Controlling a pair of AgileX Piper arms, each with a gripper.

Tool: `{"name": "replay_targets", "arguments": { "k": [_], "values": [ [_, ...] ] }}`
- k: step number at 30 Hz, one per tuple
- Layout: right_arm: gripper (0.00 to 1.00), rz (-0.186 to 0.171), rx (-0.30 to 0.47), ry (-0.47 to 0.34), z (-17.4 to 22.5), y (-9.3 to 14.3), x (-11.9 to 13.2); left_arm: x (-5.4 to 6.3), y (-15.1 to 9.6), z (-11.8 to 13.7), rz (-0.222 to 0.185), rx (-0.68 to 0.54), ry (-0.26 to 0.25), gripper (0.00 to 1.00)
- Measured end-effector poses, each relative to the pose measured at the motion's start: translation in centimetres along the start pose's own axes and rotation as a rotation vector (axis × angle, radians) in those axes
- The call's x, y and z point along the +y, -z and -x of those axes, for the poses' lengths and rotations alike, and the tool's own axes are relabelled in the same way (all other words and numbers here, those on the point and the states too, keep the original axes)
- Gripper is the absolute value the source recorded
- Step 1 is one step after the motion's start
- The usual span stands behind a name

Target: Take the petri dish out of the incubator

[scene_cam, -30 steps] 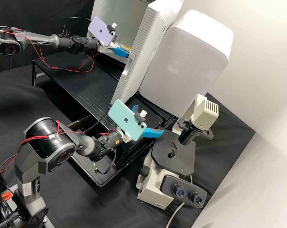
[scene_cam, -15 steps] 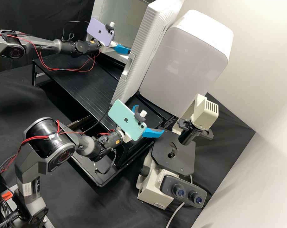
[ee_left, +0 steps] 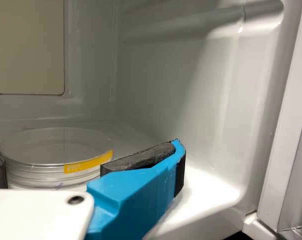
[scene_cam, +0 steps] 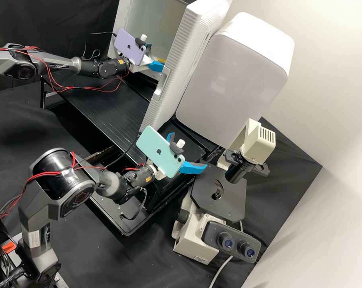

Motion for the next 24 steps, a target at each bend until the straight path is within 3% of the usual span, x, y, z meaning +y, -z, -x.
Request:
{"name": "replay_targets", "arguments": {
  "k": [6, 16, 24],
  "values": [
    [1.00, 0.000, 0.000, 0.000, 0.00, 0.00, 0.00, -0.15, 0.15, -0.28, -0.054, 0.026, -0.011, 1.00],
    [1.00, 0.000, 0.000, 0.000, 0.00, 0.00, 0.00, 0.15, 0.67, -0.30, -0.083, 0.094, -0.008, 1.00],
    [1.00, 0.000, 0.000, 0.000, 0.00, 0.00, 0.00, 0.45, 0.75, -0.66, -0.083, 0.113, 0.002, 1.00]
  ]
}}
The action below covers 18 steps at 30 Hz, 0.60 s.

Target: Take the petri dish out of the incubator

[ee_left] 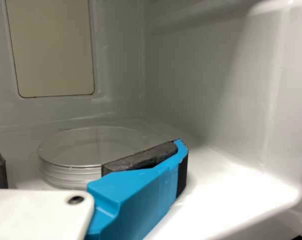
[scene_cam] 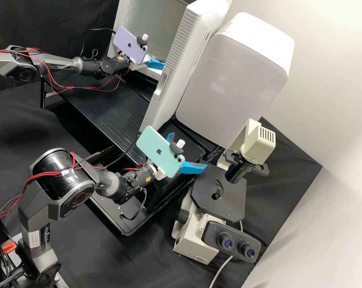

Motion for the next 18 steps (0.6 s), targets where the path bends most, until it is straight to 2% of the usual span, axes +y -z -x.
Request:
{"name": "replay_targets", "arguments": {
  "k": [13, 16, 18],
  "values": [
    [1.00, 0.000, 0.000, 0.000, 0.00, 0.00, 0.00, 0.07, -0.11, -0.64, 0.000, 0.012, 0.008, 1.00],
    [1.00, 0.000, 0.000, 0.000, 0.00, 0.00, 0.00, 0.27, -0.17, -0.74, 0.012, 0.015, 0.014, 1.00],
    [1.00, 0.000, 0.000, 0.000, 0.00, 0.00, 0.00, 0.27, -0.17, -0.88, 0.003, 0.020, 0.015, 1.00]
  ]
}}
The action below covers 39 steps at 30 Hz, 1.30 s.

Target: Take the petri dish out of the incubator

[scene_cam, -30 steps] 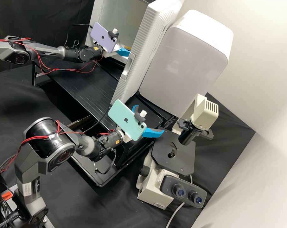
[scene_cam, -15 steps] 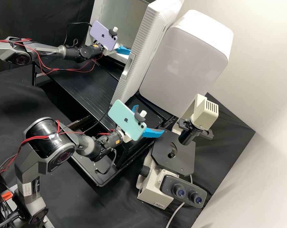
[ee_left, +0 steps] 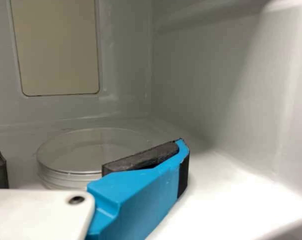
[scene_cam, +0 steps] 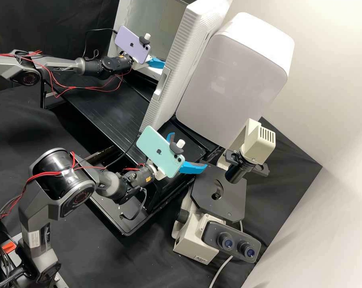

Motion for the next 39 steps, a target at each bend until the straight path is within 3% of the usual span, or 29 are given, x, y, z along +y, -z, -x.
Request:
{"name": "replay_targets", "arguments": {
  "k": [12, 39],
  "values": [
    [1.00, 0.000, 0.000, 0.000, 0.0, 0.0, 0.0, 0.3, -0.5, -0.4, 0.015, 0.011, 0.024, 1.00],
    [1.00, 0.000, 0.000, 0.000, 0.0, 0.0, 0.0, -0.2, -1.5, -0.5, 0.002, -0.007, 0.015, 1.00]
  ]
}}
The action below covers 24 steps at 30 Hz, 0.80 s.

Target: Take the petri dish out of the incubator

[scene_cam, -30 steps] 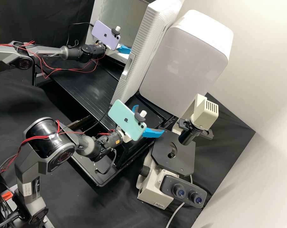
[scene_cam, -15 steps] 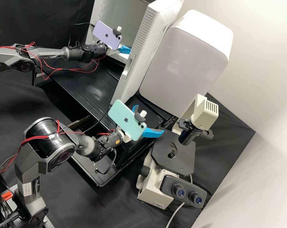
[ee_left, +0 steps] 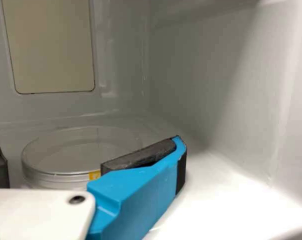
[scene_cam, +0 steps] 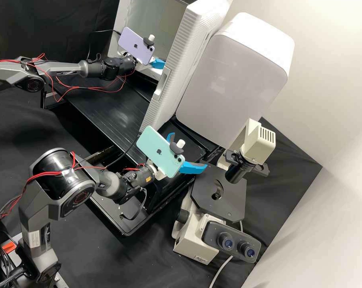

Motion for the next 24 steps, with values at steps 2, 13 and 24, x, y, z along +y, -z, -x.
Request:
{"name": "replay_targets", "arguments": {
  "k": [2, 13, 24],
  "values": [
    [1.00, 0.000, 0.000, 0.000, 0.00, 0.00, 0.00, 0.07, -0.02, 0.01, 0.001, 0.000, -0.002, 1.00],
    [1.00, 0.000, 0.000, 0.000, 0.00, 0.00, 0.00, 0.14, -0.07, -0.07, 0.003, -0.004, -0.010, 1.00],
    [1.00, 0.000, 0.000, 0.000, 0.00, 0.00, 0.00, 0.14, -0.07, -0.07, 0.003, -0.004, -0.010, 0.00]
  ]
}}
